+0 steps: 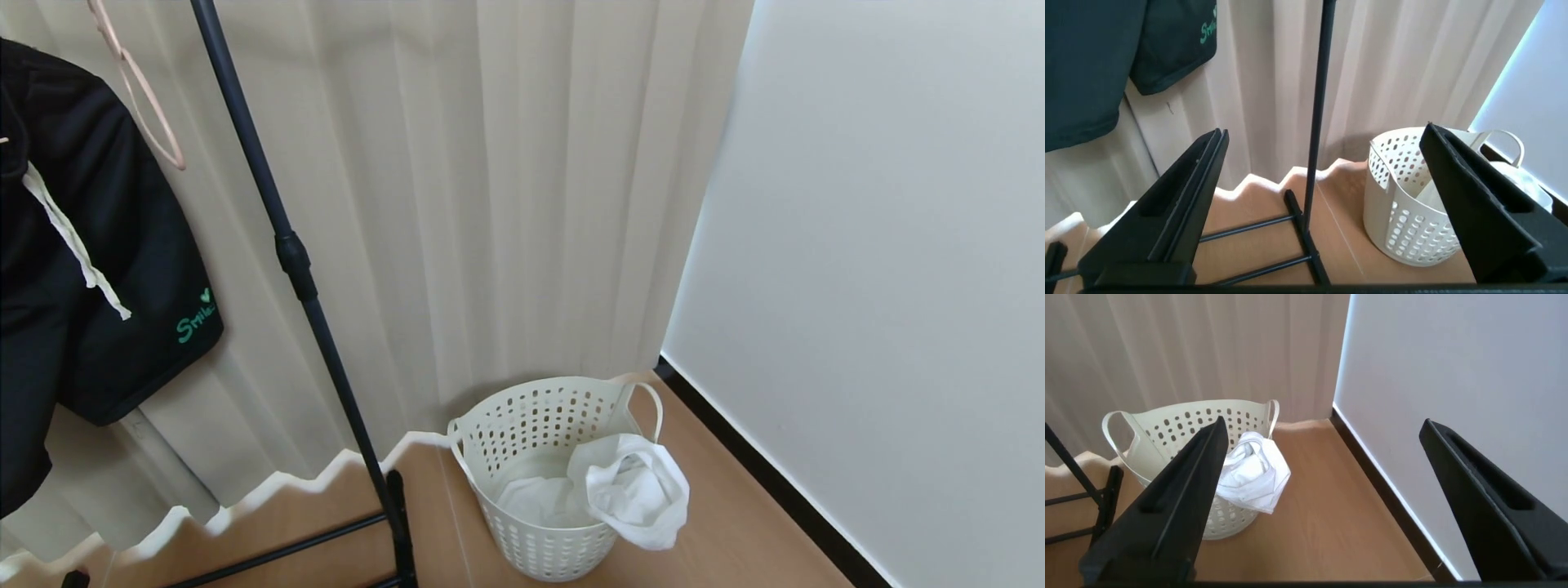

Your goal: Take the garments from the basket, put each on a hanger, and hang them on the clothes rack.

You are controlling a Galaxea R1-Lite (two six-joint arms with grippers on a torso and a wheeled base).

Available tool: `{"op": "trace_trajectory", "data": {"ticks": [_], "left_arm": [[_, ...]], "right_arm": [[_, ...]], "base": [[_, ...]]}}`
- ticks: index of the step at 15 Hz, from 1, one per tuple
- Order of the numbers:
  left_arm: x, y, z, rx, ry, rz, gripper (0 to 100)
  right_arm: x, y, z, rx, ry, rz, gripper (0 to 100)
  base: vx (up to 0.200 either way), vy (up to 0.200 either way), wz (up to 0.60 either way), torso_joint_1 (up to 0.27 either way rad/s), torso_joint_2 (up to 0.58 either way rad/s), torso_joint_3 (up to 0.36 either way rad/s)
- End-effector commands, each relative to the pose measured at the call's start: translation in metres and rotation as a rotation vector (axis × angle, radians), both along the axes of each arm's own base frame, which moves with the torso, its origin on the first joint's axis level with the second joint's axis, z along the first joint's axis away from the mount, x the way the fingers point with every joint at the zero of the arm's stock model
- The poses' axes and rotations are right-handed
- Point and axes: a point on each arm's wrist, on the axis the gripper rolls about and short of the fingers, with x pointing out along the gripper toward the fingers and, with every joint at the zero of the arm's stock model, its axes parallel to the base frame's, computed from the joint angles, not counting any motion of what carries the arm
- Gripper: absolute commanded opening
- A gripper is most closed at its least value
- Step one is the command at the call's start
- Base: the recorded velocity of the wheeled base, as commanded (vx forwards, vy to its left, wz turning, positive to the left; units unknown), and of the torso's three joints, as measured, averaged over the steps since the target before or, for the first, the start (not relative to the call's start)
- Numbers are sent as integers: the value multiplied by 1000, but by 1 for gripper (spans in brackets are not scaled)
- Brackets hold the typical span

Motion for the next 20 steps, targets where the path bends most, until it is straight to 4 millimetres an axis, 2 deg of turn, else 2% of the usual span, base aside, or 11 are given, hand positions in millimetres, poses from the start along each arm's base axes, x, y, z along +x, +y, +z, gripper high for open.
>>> {"op": "trace_trajectory", "data": {"ticks": [1, 20], "left_arm": [[0, 0, 0, 0, 1, 0, 100], [0, 0, 0, -2, 2, 2, 100]], "right_arm": [[0, 0, 0, 0, 1, 1, 100], [0, 0, 0, 3, 0, 1, 100]], "base": [[0, 0, 0, 0, 0, 0], [0, 0, 0, 2, 3, -176]]}}
